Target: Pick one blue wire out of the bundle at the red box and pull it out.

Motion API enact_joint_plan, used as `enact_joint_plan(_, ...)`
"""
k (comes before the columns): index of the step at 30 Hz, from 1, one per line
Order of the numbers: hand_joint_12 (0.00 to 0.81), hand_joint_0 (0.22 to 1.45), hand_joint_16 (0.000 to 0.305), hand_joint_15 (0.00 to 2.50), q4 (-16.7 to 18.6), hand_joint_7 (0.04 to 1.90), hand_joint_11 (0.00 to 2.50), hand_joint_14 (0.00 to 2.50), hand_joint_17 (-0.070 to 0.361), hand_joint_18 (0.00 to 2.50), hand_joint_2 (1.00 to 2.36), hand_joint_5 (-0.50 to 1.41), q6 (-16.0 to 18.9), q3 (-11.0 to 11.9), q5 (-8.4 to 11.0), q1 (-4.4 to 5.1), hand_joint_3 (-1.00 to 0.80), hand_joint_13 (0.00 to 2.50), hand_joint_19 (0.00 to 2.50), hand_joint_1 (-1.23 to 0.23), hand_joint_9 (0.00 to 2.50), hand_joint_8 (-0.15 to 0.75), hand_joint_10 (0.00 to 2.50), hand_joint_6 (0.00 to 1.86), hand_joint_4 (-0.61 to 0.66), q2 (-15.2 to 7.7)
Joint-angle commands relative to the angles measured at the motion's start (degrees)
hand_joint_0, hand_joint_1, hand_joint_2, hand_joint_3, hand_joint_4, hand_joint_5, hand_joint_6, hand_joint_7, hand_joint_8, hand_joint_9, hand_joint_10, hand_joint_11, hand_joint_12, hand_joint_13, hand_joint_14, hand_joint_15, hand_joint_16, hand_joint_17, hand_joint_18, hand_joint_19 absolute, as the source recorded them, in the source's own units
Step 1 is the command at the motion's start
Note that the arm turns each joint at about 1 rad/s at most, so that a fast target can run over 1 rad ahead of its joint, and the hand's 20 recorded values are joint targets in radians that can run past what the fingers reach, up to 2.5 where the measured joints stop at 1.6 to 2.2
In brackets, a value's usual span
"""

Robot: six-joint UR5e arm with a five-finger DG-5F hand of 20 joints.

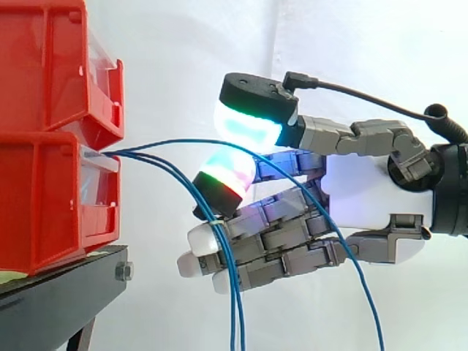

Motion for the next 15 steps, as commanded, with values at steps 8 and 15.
enact_joint_plan(8, 0.340, 0.57, 0.053, 0.21, 0.34, 1.27, 0.51, 0.01, 0.120, 0.27, 1.02, -0.09, 0.04, 0.02, -0.08, 0.00, -0.27, 0.45, 0.39, -0.71, 0.97, 0.254, 0.02, 0.64, 0.21, 0.00)
enact_joint_plan(15, 0.341, 0.57, 0.053, 0.22, 0.34, 1.15, 0.54, 0.01, 0.119, 0.29, 1.02, -0.11, 0.04, 0.02, 0.00, 0.00, -0.16, 0.46, 0.38, -0.74, 0.97, 0.247, 0.02, 0.72, 0.18, 0.00)
